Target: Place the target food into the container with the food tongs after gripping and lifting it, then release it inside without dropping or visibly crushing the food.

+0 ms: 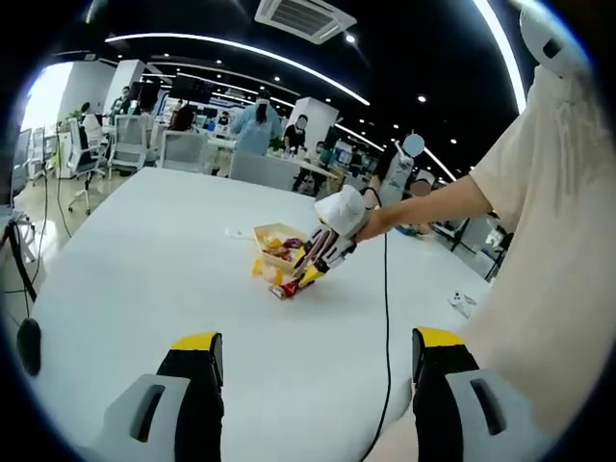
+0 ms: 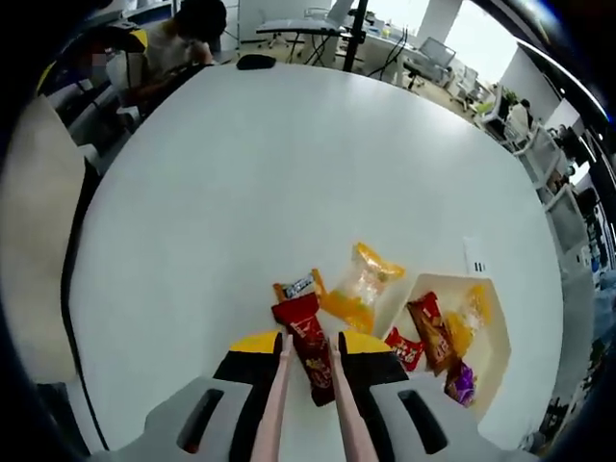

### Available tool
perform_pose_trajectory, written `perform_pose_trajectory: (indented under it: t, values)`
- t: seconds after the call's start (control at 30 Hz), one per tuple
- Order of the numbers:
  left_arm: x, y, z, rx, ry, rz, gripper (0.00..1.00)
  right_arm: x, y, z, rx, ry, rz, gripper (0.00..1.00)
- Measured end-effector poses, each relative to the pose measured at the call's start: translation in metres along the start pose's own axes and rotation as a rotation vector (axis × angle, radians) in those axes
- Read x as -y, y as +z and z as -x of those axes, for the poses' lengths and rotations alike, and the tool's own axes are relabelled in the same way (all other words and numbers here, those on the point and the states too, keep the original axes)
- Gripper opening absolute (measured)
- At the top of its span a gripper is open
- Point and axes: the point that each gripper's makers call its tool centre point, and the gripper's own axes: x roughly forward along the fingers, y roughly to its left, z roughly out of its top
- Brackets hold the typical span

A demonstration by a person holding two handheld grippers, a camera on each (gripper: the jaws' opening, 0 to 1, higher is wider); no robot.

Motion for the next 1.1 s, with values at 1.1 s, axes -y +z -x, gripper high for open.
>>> perform_pose_trajectory:
  t: [1.1]
  values:
    - [-0.003, -0.006, -0.001, -0.006, 0.017, 0.027, 0.79, 0.004, -0.007, -0.017, -0.081, 0.008, 0.137, 0.23]
